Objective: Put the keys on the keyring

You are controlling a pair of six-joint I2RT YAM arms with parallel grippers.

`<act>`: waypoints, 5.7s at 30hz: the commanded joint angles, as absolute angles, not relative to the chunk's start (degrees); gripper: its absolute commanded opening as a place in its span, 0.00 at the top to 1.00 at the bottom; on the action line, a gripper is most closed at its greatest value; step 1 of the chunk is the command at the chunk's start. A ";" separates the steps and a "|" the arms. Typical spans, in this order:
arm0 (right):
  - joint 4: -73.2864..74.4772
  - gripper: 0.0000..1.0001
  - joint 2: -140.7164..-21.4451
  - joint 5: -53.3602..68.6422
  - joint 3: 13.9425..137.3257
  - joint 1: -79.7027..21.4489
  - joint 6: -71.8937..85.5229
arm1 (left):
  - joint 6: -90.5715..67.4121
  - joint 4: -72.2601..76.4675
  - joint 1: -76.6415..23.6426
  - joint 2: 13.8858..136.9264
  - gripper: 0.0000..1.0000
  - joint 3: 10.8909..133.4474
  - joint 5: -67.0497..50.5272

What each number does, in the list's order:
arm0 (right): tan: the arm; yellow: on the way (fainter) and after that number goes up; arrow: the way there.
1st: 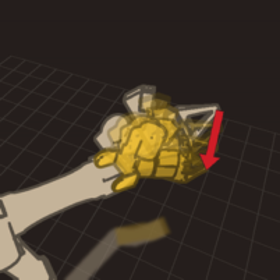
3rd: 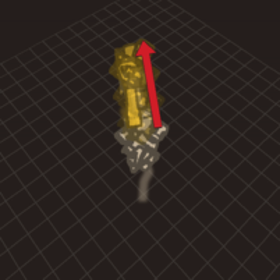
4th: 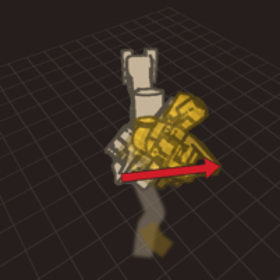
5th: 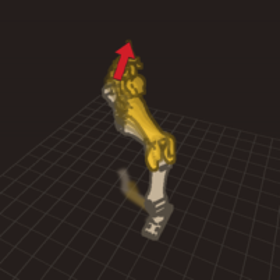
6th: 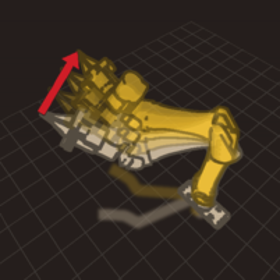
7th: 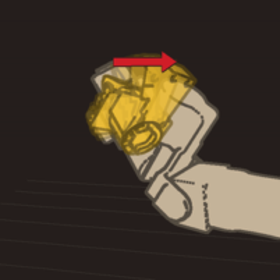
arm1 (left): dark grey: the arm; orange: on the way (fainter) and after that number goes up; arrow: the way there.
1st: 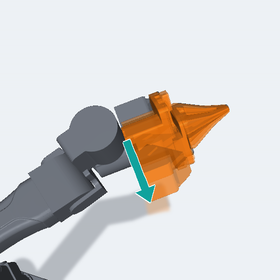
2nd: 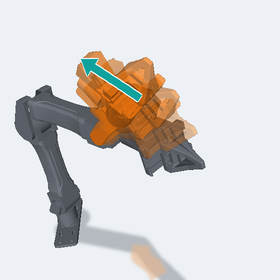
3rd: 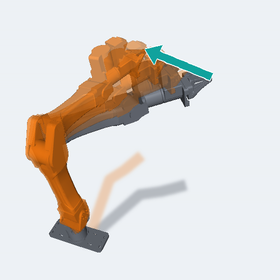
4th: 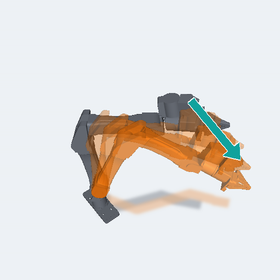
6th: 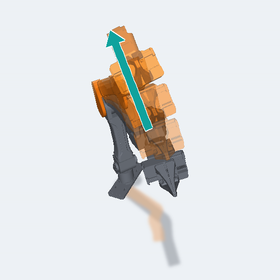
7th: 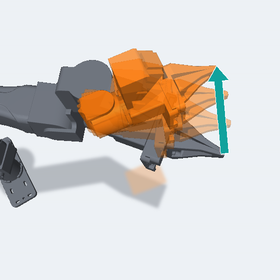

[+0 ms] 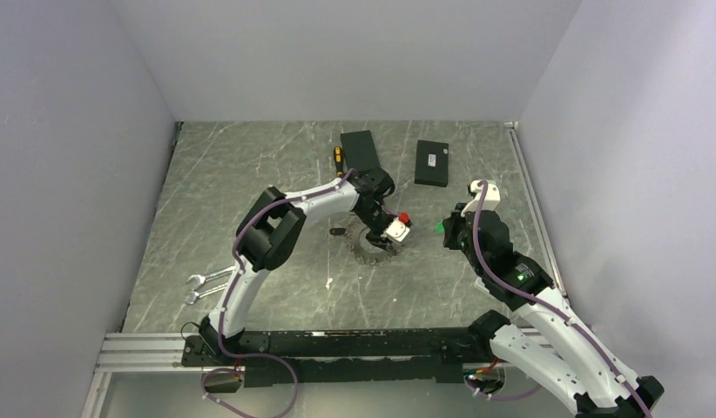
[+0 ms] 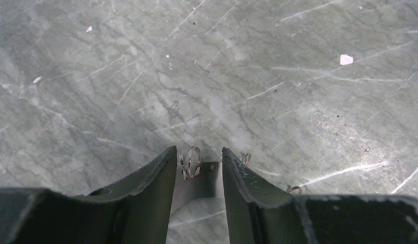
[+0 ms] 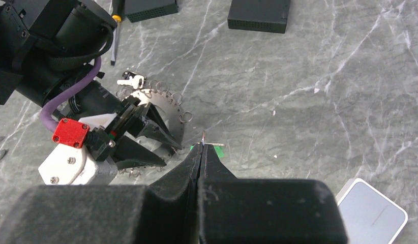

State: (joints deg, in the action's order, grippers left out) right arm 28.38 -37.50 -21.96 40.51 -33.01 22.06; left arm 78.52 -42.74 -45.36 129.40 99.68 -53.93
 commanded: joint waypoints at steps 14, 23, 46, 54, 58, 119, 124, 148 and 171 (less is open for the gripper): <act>25.58 1.00 -36.83 -21.01 39.83 -32.73 21.86 | 81.43 -49.49 -47.77 130.03 0.59 104.92 -54.25; 25.49 1.00 -36.74 -20.68 39.74 -32.78 21.80 | 79.86 -48.89 -47.81 131.74 0.59 105.53 -52.58; 25.22 1.00 -36.82 -20.14 39.75 -32.78 21.78 | 77.11 -45.53 -46.37 130.27 0.62 103.28 -50.80; 25.05 1.00 -36.91 -20.04 39.81 -32.78 21.63 | 77.24 -46.12 -45.97 129.75 0.63 103.11 -50.30; 24.96 1.00 -37.00 -19.87 39.75 -32.77 21.58 | 77.00 -46.32 -45.80 129.44 0.64 103.10 -50.00; 23.73 1.00 -37.27 -17.94 39.20 -32.78 21.36 | 80.75 -46.54 -44.10 129.84 0.70 106.17 -46.72; 23.64 1.00 -37.27 -17.85 39.20 -32.77 21.36 | 80.49 -46.25 -44.07 130.49 0.70 106.17 -46.93; 23.29 1.00 -37.38 -17.23 39.11 -32.74 21.26 | 80.80 -41.09 -44.20 131.14 0.56 104.05 -46.93; 22.94 1.00 -37.44 -16.70 38.94 -32.78 21.26 | 79.33 -34.83 -43.98 128.27 0.67 101.16 -44.62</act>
